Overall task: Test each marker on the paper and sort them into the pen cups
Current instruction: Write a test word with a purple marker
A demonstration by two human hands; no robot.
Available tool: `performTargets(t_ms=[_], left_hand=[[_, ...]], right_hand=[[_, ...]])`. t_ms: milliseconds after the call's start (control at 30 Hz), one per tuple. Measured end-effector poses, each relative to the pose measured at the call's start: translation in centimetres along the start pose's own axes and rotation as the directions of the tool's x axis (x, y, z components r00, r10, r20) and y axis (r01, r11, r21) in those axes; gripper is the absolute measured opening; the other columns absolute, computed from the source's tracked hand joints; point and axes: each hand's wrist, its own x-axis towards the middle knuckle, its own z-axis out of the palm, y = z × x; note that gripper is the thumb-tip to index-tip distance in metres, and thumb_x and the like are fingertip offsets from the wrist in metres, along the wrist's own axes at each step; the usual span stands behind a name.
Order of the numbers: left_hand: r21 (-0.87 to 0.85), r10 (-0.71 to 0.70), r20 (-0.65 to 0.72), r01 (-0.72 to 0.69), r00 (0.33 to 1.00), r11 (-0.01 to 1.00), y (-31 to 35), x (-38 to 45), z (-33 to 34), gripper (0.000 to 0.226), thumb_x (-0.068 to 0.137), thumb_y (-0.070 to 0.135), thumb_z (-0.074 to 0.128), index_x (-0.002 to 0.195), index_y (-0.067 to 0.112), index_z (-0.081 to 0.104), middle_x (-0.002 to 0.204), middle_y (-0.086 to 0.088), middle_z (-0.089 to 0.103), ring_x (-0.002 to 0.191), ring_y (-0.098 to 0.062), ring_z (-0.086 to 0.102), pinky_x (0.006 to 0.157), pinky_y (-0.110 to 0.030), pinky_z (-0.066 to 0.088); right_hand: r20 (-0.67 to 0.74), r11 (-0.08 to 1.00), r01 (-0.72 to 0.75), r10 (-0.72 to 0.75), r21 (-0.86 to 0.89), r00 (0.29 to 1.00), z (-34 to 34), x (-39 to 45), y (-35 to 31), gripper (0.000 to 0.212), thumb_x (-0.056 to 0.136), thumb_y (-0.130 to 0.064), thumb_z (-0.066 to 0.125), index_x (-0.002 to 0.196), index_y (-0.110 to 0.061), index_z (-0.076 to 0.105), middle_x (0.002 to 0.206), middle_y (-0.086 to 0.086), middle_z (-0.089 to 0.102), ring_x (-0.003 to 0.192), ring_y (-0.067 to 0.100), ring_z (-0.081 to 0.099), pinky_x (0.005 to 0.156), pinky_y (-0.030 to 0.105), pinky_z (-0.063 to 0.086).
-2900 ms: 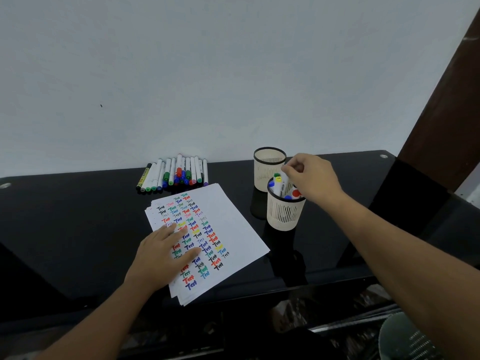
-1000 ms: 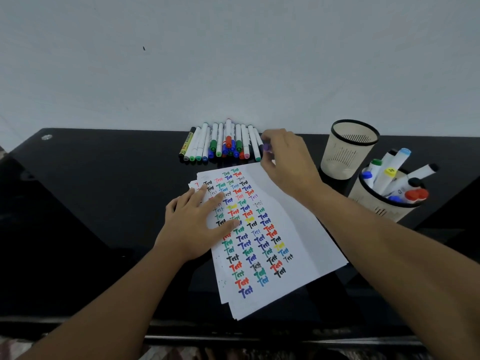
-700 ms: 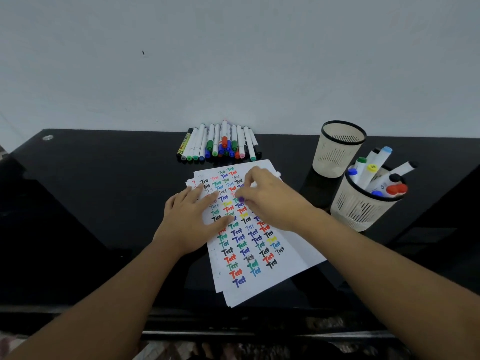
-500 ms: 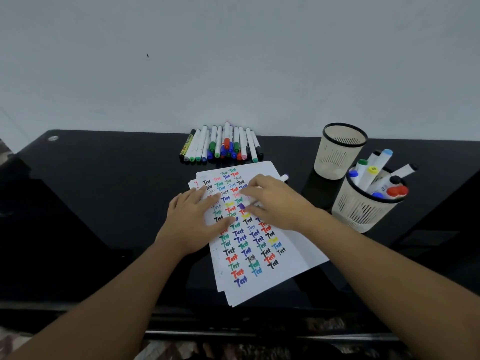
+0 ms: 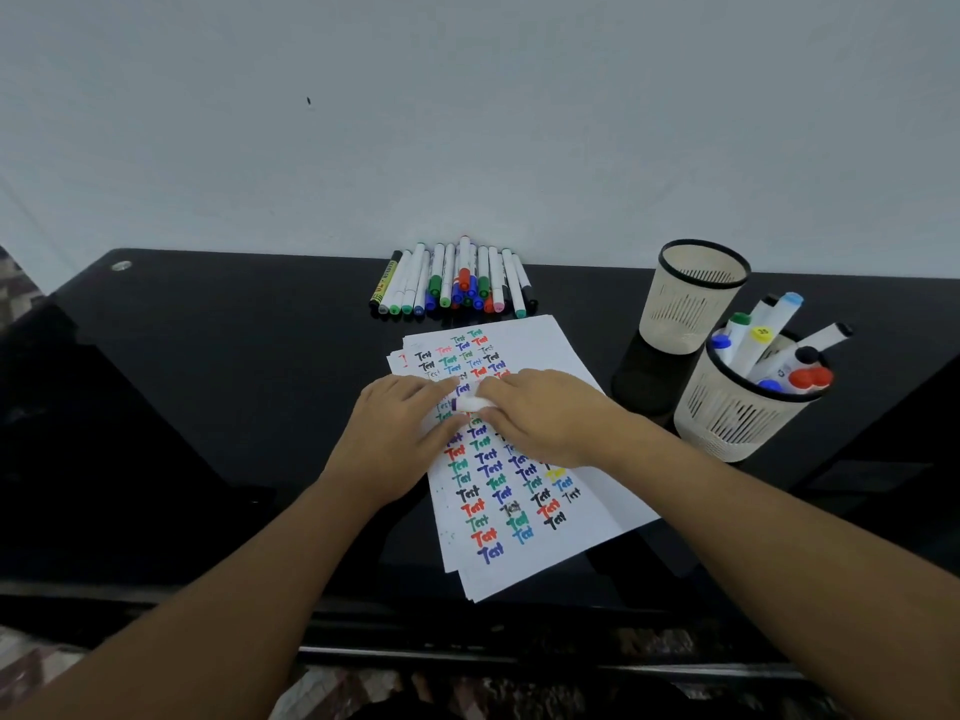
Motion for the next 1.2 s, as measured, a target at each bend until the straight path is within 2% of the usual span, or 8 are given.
performTargets(t_ms=[133,400,567,767,900,1000,1067,1200], left_hand=[[-0.007,0.098,-0.080,-0.099,0.992,0.995,0.0,-0.2,0.0,0.038,0.099,0.045,0.054,0.124,0.021,0.070,0.109,0.006,0.071,0.101,-0.014,0.060,0.092,-0.036,0.045],[0.016,0.167,-0.061,-0.166,0.984,0.986,-0.3,-0.3,0.3,0.037,0.103,0.043,0.047,0.121,0.019,0.070,0.111,0.006,0.071,0.104,-0.015,0.058,0.095,-0.032,0.041],[0.019,0.161,-0.045,-0.160,0.986,0.987,-0.4,-0.3,0.4,0.037,0.102,0.042,0.049,0.120,0.019,0.071,0.111,0.006,0.071,0.105,-0.016,0.058,0.095,-0.035,0.043],[-0.018,0.093,-0.026,-0.093,0.995,0.995,-0.4,-0.1,0.2,0.030,0.101,0.043,0.058,0.118,0.021,0.071,0.115,0.006,0.069,0.109,-0.015,0.057,0.097,-0.041,0.047],[-0.080,0.016,0.020,-0.014,1.000,0.997,0.0,-0.2,-0.1,0.035,0.098,0.045,0.059,0.124,0.024,0.069,0.122,0.007,0.064,0.111,-0.014,0.052,0.096,-0.040,0.048],[-0.095,-0.052,0.114,0.063,0.992,0.993,0.5,0.0,-0.6,0.055,0.099,0.052,0.053,0.150,0.033,0.047,0.137,0.006,0.055,0.123,-0.016,0.044,0.106,-0.041,0.043],[-0.054,-0.086,0.260,0.104,0.962,0.993,1.3,0.3,-1.3,0.071,0.097,0.062,0.049,0.159,0.047,0.016,0.154,0.002,0.039,0.137,-0.020,0.035,0.115,-0.041,0.034],[0.046,-0.048,0.430,0.031,0.901,0.998,4.4,-0.3,-2.3,0.081,0.086,0.085,0.038,0.146,0.068,-0.014,0.169,0.000,-0.014,0.156,-0.028,-0.007,0.124,-0.052,0.005]], right_hand=[[-0.002,1.000,0.018,-0.018,0.015,1.000,-0.3,0.0,-0.3,0.033,0.112,-0.043,0.028,0.131,-0.025,0.049,0.101,-0.002,0.060,0.088,0.018,0.055,0.083,0.046,0.051],[-0.007,0.999,0.017,-0.017,-0.039,1.000,-0.8,-0.2,-0.9,0.032,0.111,-0.051,0.026,0.122,-0.033,0.050,0.088,-0.007,0.062,0.078,0.014,0.061,0.074,0.044,0.056],[-0.015,0.998,0.000,-0.001,-0.066,1.000,-0.9,-0.5,-0.7,0.041,0.109,-0.058,0.024,0.135,-0.039,0.049,0.094,-0.008,0.067,0.081,0.014,0.064,0.073,0.040,0.057],[-0.096,0.973,-0.145,0.164,0.180,0.982,-1.4,-2.9,-0.1,0.043,0.110,-0.033,0.039,0.149,-0.035,0.021,0.088,-0.003,0.060,0.067,0.017,0.060,0.060,0.042,0.052],[-0.165,0.854,-0.202,0.314,0.480,0.935,-1.6,-5.4,0.3,0.029,0.110,-0.019,0.038,0.130,-0.038,0.048,0.108,-0.002,0.065,0.079,0.016,0.067,0.072,0.039,0.060],[-0.135,0.536,-0.166,0.477,0.828,0.868,-1.2,-7.4,0.0,0.034,0.109,-0.014,0.039,0.116,-0.033,0.066,0.112,-0.007,0.068,0.095,0.011,0.071,0.089,0.032,0.056],[-0.102,0.381,-0.100,0.476,0.919,0.874,-0.4,-8.7,0.0,0.042,0.104,-0.003,0.044,0.122,-0.035,0.063,0.118,-0.006,0.067,0.105,0.012,0.070,0.094,0.031,0.053],[-0.143,0.360,-0.049,0.489,0.932,0.860,1.2,-10.9,-0.7,0.040,0.097,-0.002,0.065,0.117,-0.033,0.052,0.112,0.000,0.064,0.098,0.014,0.071,0.082,0.030,0.055]])
